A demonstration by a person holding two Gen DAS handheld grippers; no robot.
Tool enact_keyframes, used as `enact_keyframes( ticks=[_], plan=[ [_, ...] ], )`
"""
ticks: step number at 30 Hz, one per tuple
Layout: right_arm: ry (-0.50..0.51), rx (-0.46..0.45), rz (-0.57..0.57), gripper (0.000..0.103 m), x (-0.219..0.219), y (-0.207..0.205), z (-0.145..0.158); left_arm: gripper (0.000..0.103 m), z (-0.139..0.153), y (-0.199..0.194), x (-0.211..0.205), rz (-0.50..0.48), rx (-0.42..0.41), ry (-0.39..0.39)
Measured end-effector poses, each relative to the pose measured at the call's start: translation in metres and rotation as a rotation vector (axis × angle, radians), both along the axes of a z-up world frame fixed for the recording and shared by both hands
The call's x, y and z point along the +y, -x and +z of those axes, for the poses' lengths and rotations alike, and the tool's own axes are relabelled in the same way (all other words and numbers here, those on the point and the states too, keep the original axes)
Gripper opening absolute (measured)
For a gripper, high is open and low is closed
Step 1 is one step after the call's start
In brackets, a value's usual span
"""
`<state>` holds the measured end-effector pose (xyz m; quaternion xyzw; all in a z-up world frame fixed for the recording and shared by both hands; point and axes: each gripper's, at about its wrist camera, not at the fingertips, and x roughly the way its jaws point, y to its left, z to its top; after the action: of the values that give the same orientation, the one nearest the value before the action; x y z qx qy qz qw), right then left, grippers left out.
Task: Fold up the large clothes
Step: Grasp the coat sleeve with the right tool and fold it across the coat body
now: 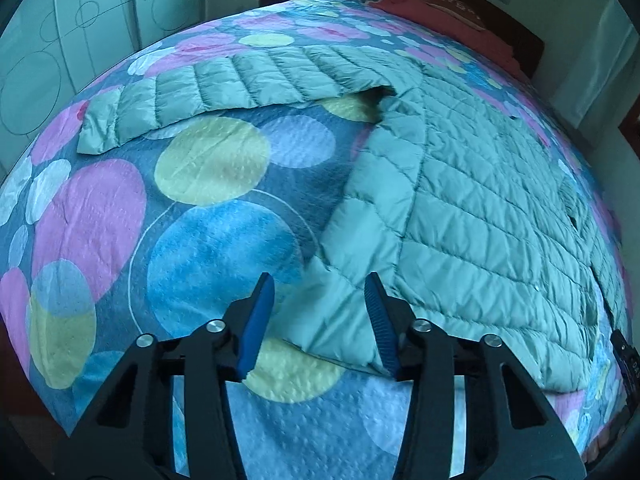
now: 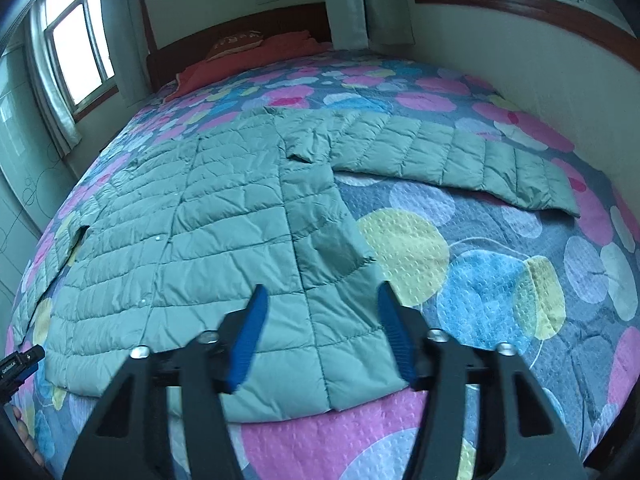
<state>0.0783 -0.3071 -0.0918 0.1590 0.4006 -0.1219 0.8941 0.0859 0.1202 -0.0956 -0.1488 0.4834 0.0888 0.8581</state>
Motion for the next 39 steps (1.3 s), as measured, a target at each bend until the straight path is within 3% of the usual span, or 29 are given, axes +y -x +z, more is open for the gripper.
enact_keyframes(
  ticks=[3, 5, 8, 11, 18, 24, 28, 31, 33, 36, 39],
  plan=[
    [-0.064, -0.026, -0.052, 0.053, -0.028, -0.005, -0.006, 0.045, -0.009, -0.012, 0.020, 0.059, 0.005, -0.007],
    [-0.107, -0.045, -0.109, 0.059, -0.052, -0.007, -0.010, 0.063, -0.014, -0.019, 0.034, 0.106, 0.005, -0.009],
    [-0.192, -0.096, -0.217, 0.066, -0.097, -0.005, -0.016, 0.071, -0.023, -0.024, 0.055, 0.193, 0.016, 0.013],
    [-0.275, -0.159, -0.339, 0.067, -0.148, 0.002, -0.025, 0.073, -0.030, -0.027, 0.070, 0.265, 0.000, 0.035],
    [-0.436, -0.283, -0.571, 0.067, -0.232, 0.021, -0.052, 0.077, -0.032, -0.025, 0.074, 0.331, -0.082, -0.019],
    [-0.496, -0.386, -0.647, 0.067, -0.269, 0.022, -0.068, 0.079, -0.035, -0.029, 0.068, 0.320, -0.090, -0.093],
    [-0.476, -0.416, -0.671, 0.066, -0.277, 0.017, -0.068, 0.079, -0.034, -0.029, 0.069, 0.347, -0.072, -0.135],
    [-0.436, -0.397, -0.684, 0.052, -0.281, 0.010, -0.065, 0.079, -0.036, -0.032, 0.071, 0.368, -0.035, -0.183],
    [-0.441, -0.394, -0.677, 0.030, -0.290, 0.008, -0.066, 0.080, -0.037, -0.032, 0.072, 0.374, -0.025, -0.197],
    [-0.419, -0.395, -0.666, 0.018, -0.294, 0.005, -0.059, 0.084, -0.039, -0.034, 0.073, 0.374, -0.017, -0.209],
    [-0.356, -0.405, -0.603, 0.015, -0.284, -0.007, -0.038, 0.087, -0.041, -0.035, 0.074, 0.379, -0.008, -0.221]
  ],
)
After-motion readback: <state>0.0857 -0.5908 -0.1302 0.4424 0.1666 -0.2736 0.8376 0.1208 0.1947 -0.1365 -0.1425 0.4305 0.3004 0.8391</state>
